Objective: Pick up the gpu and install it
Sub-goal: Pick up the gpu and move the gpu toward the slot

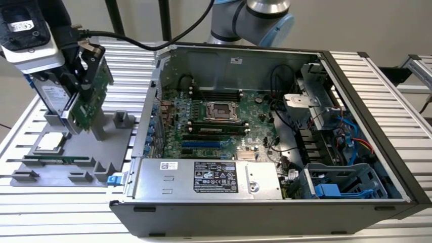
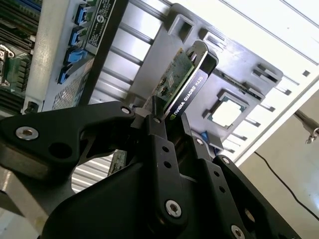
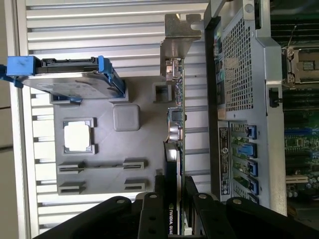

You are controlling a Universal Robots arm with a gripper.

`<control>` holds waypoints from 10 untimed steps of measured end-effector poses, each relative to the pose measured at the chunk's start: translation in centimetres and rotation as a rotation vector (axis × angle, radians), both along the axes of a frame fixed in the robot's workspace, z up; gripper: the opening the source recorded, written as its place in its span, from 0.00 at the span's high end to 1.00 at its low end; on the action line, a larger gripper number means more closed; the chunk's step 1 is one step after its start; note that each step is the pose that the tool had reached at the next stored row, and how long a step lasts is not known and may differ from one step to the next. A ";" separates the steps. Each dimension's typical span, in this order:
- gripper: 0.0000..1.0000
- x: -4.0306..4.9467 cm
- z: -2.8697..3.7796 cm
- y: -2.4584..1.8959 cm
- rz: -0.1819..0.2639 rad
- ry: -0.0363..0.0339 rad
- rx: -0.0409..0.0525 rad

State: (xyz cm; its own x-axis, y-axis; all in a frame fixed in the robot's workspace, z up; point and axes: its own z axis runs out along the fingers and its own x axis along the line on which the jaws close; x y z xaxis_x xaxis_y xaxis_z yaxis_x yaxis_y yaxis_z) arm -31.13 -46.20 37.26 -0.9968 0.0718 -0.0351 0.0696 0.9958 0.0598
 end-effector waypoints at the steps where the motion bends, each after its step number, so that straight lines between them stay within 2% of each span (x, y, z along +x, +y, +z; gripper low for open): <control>1: 1.00 0.00 0.04 0.00 0.000 0.0000 0.0000; 10: 1.00 0.00 0.26 0.00 0.000 0.0001 -0.0001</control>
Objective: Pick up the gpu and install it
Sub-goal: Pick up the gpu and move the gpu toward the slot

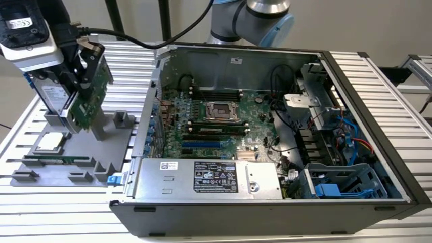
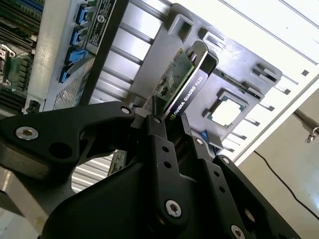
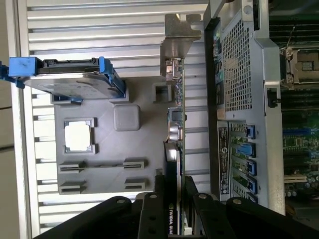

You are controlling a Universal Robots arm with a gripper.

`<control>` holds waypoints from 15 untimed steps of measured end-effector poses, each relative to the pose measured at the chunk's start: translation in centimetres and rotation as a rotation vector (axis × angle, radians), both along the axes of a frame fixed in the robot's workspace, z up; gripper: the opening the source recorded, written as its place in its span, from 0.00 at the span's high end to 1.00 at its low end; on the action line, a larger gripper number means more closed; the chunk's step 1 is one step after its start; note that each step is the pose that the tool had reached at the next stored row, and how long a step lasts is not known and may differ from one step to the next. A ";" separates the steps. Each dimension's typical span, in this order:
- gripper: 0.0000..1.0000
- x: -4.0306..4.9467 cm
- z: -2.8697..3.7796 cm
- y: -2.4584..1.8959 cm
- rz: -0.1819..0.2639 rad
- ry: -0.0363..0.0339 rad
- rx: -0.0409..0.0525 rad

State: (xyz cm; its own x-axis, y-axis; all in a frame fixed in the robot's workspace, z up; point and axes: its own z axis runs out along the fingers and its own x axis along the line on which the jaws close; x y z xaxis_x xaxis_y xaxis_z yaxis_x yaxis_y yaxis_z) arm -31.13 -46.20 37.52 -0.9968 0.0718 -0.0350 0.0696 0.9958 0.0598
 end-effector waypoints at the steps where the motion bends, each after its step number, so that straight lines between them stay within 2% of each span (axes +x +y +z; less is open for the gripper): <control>1: 1.00 0.00 0.03 0.00 0.000 0.0001 0.0000; 15: 1.00 0.00 0.38 0.00 0.000 0.0000 0.0000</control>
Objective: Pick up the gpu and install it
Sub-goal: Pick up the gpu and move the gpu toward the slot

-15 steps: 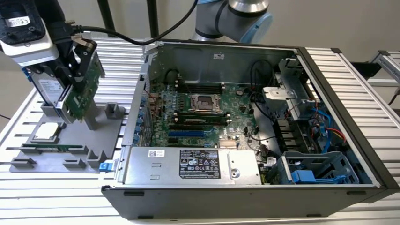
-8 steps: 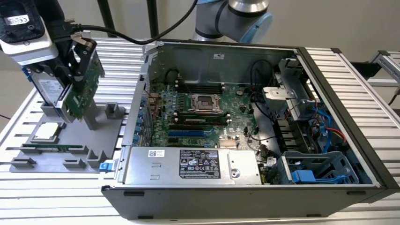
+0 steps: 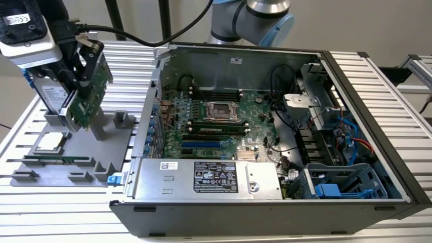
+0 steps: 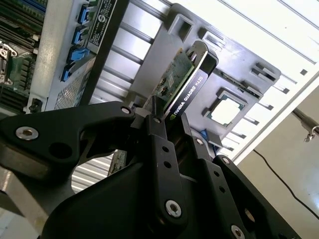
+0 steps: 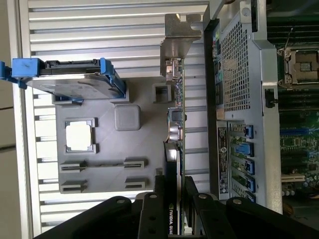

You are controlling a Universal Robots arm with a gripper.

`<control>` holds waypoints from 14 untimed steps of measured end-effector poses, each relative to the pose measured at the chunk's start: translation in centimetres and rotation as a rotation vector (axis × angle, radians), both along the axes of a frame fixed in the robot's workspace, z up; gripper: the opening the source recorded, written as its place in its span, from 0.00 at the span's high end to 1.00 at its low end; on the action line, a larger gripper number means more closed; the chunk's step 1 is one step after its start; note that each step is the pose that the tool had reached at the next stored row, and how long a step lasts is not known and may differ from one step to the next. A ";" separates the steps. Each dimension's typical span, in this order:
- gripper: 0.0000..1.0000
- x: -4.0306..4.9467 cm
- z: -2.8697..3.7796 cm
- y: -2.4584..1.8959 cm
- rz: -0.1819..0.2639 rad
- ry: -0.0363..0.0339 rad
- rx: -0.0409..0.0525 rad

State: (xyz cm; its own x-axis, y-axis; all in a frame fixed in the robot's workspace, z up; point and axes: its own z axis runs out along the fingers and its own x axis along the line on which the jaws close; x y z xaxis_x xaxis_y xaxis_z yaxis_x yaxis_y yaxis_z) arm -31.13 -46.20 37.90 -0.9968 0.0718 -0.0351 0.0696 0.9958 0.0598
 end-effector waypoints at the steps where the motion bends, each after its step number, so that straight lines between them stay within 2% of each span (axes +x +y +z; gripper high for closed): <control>1: 1.00 0.00 0.00 0.00 0.000 0.0000 0.0000; 7: 1.00 0.02 0.02 0.00 0.000 0.0001 -0.0001; 14: 1.00 0.67 0.01 0.00 0.000 0.0000 0.0000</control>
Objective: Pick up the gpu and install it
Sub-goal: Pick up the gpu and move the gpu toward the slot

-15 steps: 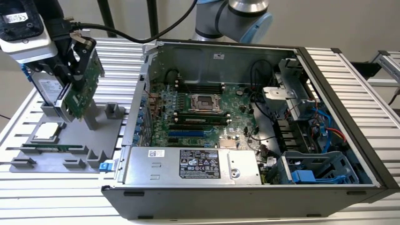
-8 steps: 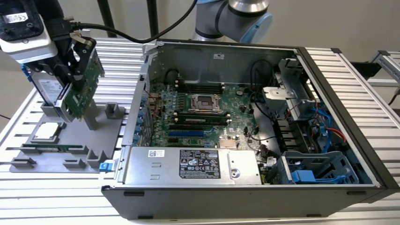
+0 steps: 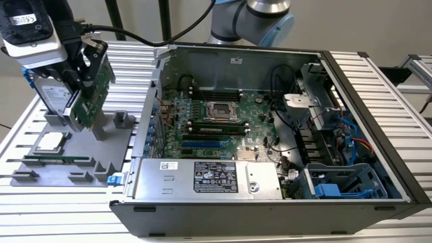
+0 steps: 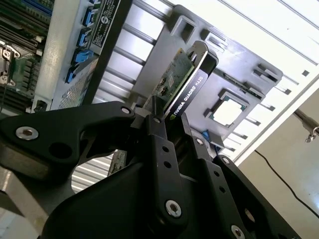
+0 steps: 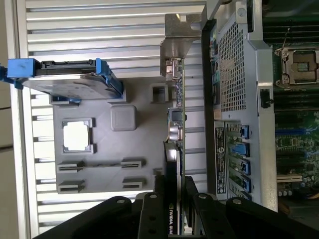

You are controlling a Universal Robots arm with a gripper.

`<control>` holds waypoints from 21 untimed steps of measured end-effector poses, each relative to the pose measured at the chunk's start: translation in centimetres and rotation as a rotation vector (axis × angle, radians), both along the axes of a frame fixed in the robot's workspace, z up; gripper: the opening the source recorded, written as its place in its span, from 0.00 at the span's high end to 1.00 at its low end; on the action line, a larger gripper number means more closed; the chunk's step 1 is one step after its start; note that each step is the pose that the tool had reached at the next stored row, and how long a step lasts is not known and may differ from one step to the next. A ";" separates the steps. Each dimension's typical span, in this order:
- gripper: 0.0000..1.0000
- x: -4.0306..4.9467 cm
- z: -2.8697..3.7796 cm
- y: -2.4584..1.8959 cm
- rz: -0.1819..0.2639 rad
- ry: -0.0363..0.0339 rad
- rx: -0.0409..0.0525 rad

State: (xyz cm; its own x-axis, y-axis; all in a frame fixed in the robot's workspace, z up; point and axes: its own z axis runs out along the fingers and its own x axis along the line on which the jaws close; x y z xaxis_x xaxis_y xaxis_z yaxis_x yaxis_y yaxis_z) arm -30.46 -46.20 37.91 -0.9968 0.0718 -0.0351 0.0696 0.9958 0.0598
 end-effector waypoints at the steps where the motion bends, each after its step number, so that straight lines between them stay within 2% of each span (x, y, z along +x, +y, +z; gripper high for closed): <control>1: 1.00 0.10 0.00 0.00 0.000 0.0000 0.0000; 10: 1.00 0.35 0.02 0.00 0.000 0.0000 0.0000; 21: 1.00 0.35 0.70 0.00 0.000 0.0001 0.0000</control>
State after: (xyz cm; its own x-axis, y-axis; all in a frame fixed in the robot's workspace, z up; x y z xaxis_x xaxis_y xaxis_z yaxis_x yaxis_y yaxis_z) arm -30.12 -46.20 38.61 -0.9968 0.0718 -0.0349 0.0697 0.9958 0.0597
